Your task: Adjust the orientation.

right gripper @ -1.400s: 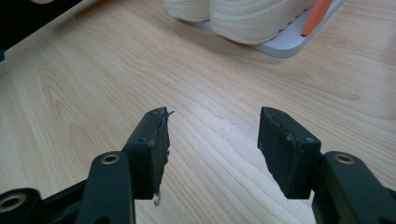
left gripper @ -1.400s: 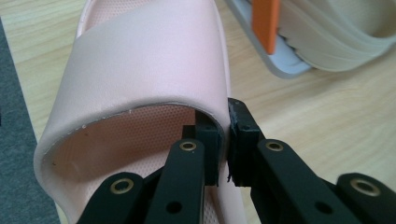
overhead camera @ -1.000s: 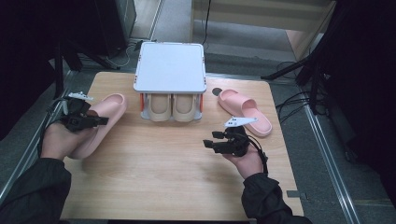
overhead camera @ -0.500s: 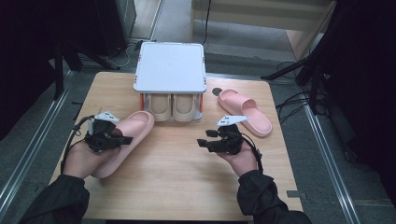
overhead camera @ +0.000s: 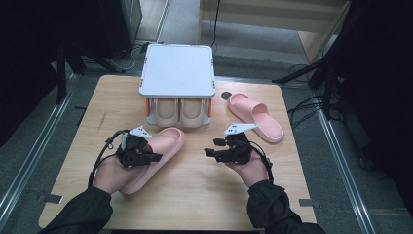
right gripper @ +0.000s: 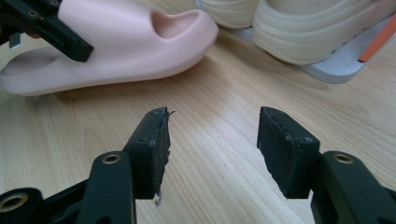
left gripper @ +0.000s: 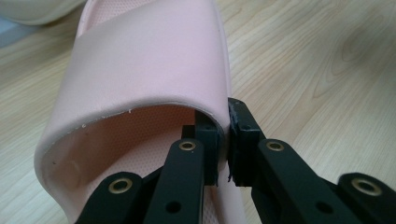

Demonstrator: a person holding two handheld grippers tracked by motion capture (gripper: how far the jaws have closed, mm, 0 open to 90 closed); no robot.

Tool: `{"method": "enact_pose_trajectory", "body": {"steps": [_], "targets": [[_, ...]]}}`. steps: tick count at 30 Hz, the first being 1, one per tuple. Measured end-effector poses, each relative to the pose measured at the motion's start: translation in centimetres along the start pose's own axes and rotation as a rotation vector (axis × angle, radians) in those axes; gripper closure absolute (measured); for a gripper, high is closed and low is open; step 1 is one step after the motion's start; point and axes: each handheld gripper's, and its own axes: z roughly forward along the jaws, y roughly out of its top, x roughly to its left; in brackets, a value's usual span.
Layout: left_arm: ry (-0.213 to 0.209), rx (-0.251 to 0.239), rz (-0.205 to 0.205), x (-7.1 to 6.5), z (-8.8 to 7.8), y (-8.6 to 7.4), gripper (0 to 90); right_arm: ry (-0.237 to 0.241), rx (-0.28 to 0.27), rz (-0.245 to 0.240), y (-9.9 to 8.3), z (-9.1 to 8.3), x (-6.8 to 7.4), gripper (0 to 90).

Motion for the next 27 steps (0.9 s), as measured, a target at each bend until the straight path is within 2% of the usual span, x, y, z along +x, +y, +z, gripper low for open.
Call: {"method": "enact_pose_trajectory", "body": {"steps": [7,12,15,16,18,21,25,27], "targets": [[-0.005,0.024,0.018,-0.4,1.6,0.0,83.6,0.01,0.024,-0.006,-0.4,0.5,0.5,44.9],[-0.023,0.018,0.023,-0.2,1.8,0.1,82.6,0.01,0.019,0.007,-0.6,0.7,0.6,45.3],[-0.046,0.023,0.026,-0.2,1.9,0.1,74.9,0.006,0.021,0.007,-0.6,0.9,0.6,45.4],[-0.041,0.029,0.03,-0.3,1.9,0.1,73.9,0.007,0.021,0.01,-0.6,1.0,0.6,45.4],[-0.031,0.017,0.035,-0.4,1.4,0.0,72.1,0.009,0.026,0.007,-0.6,1.2,0.6,45.5],[-0.039,-0.001,0.027,-0.2,0.3,-0.1,67.5,0.008,0.03,-0.004,-0.6,1.5,0.8,46.2],[-0.046,-0.031,0.025,0.3,-1.5,-0.7,70.7,0.002,0.028,-0.006,-0.5,2.1,0.9,48.5],[-0.036,-0.021,0.026,0.9,-2.3,-1.1,74.3,-0.01,0.021,-0.013,-0.5,2.3,1.1,54.8]]}}
